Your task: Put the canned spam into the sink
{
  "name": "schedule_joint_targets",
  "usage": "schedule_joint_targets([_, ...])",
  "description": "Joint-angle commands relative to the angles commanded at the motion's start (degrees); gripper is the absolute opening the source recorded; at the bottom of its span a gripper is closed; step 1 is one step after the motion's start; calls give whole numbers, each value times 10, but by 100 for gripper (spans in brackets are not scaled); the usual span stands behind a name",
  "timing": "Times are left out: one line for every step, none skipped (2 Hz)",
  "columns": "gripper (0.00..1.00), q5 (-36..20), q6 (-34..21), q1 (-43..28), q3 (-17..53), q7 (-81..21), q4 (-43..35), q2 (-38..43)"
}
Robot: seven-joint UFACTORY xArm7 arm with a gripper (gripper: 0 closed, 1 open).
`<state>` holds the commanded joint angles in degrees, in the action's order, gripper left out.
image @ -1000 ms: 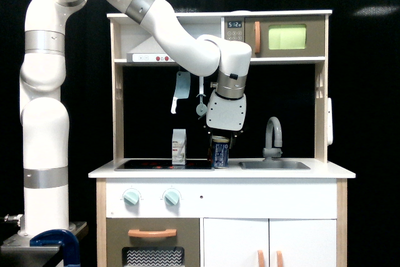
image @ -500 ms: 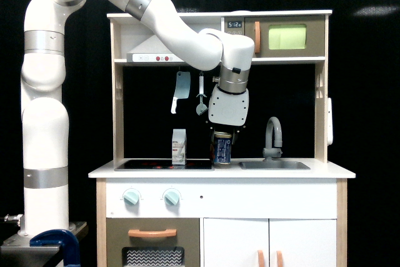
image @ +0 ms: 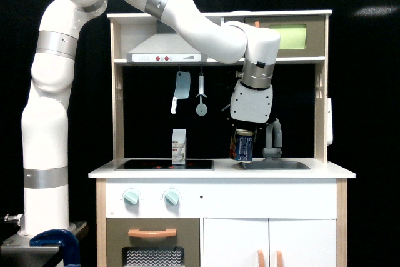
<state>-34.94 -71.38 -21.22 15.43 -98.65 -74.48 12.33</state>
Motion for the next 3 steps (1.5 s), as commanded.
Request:
schedule_joint_targets([0, -6, 3, 14, -33, 20, -57, 49])
schedule_joint_targets([0, -7, 7, 34, -60, 28, -111, 101])
schedule_joint_targets([100, -6, 17, 36, -71, 32, -102, 99])
